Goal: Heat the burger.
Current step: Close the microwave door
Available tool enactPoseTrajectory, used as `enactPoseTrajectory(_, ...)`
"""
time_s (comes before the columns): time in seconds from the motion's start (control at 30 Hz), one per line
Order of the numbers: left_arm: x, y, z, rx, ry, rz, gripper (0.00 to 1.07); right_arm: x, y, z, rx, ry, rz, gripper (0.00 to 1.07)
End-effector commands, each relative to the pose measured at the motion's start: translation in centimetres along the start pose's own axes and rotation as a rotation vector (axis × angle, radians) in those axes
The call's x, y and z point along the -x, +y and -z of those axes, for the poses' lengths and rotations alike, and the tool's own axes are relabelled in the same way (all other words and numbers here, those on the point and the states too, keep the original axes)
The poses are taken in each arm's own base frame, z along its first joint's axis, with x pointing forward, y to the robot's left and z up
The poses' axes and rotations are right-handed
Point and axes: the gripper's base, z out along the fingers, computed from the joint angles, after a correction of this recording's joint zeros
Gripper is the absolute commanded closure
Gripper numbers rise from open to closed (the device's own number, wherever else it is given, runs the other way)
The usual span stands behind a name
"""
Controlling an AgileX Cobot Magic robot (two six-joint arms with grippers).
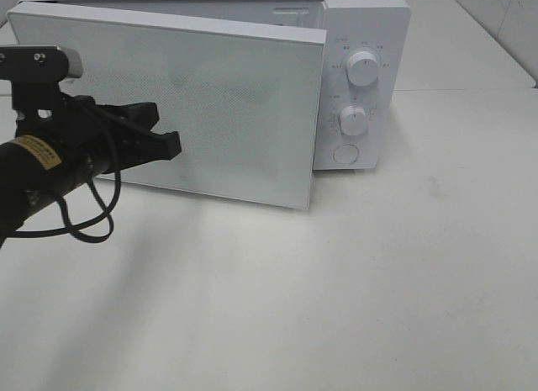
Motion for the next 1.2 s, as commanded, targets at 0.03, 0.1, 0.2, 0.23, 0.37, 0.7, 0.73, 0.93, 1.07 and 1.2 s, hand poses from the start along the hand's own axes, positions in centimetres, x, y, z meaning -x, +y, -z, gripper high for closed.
enactPoseTrajectory(0.03, 0.4, -1.1, -1.2, 0.007, -0.021, 0.018, 1.07, -0.2, 0.0, 0.3, -0.003, -0.035, 0.003, 0.32)
enactPoseTrajectory(0.1, 0.5, -1.8, -2.0, -0.003, -0.015, 0.016, 1.07, -0.2, 0.0, 0.3, -0.003, -0.035, 0.003, 0.32)
enactPoseTrajectory(0.2, 0.5, -2.7, -3.0, -0.017, 0.004, 0.025, 1.07, -0.2, 0.0, 0.3, -0.003, -0.035, 0.003, 0.32)
enactPoseTrajectory(0.23, 0.7, -3.5, -3.8, -0.029, -0.001, 0.032, 1.07, -0.2, 0.0, 0.3, -0.003, -0.035, 0.003, 0.32)
enactPoseTrajectory(0.37, 0.9, -4.6, -5.0, -0.046, -0.018, 0.042, 1.07, -0.2, 0.0, 0.3, -0.003, -0.035, 0.003, 0.32)
enactPoseTrajectory(0.7, 1.7, -7.7, -9.3, -0.058, -0.029, 0.055, 1.07, -0.2, 0.0, 0.3, -0.004, -0.035, 0.003, 0.32)
enactPoseTrajectory(0.73, 1.7, -7.7, -9.3, -0.058, -0.029, 0.055, 1.07, -0.2, 0.0, 0.3, -0.004, -0.035, 0.003, 0.32)
enactPoseTrajectory(0.93, 2.6, -8.5, -11.3, -0.056, -0.036, 0.067, 1.07, -0.2, 0.0, 0.3, -0.004, -0.035, 0.003, 0.32)
enactPoseTrajectory(1.07, 2.7, -8.8, -11.9, -0.058, -0.038, 0.072, 1.07, -0.2, 0.0, 0.3, -0.004, -0.035, 0.003, 0.32)
enactPoseTrajectory(1.2, 2.8, -8.8, -12.9, -0.026, -0.046, 0.07, 1.07, -0.2, 0.0, 0.3, -0.004, -0.035, 0.003, 0.32)
